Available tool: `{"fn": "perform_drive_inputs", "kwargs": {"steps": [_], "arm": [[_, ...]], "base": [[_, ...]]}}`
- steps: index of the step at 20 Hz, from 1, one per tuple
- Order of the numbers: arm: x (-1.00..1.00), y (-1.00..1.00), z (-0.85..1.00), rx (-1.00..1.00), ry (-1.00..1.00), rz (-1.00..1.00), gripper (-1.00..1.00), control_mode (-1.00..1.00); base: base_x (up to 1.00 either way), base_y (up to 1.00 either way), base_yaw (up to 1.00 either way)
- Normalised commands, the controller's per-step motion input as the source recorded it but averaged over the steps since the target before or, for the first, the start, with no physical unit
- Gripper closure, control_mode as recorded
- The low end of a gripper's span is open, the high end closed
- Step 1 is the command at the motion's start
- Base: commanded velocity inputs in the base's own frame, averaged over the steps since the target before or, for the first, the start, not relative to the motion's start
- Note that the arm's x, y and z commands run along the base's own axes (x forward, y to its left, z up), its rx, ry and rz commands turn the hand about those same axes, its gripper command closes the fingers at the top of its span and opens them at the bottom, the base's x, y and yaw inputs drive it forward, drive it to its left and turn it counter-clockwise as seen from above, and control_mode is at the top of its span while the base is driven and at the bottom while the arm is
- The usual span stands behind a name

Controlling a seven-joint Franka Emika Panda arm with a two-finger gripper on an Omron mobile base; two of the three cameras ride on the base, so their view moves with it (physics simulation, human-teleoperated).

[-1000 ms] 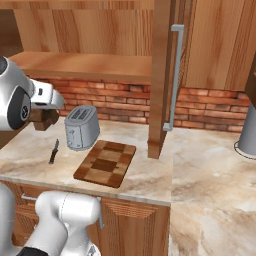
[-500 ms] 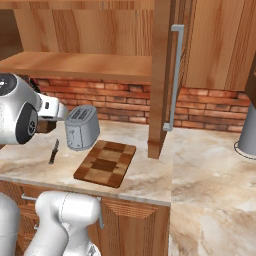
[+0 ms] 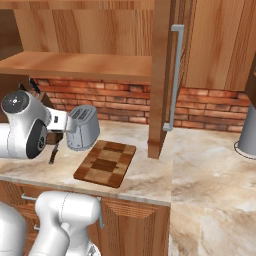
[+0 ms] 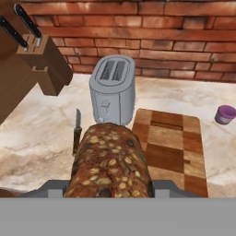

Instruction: Pick the bread, place it on the cutting board, pick the jam, place it on the counter, and close the cabinet.

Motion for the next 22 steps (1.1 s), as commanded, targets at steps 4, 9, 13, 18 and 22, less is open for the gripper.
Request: {"fn": "perform_drive_inputs", "kwargs": {"steps": [4,9,13,18,22], "arm": [[0.02,-0.12,-0.41,-0.03,0.0,0.0,1.0,-1.0],[0.1,-0.12,-0.4,-0.03,-0.01,0.0,1.0,-1.0],[0.17,-0.17,-0.32,-0.01,-0.05,0.0,1.0,-1.0],[0.21,-0.21,-0.26,0.0,-0.07,0.0,1.0,-1.0],[0.18,-0.2,-0.29,0.0,-0.07,0.0,1.0,-1.0]], "base": [[0.0,0.0,0.0],[0.0,0.0,0.0],[0.0,0.0,0.0],[0.0,0.0,0.0],[0.0,0.0,0.0]]}}
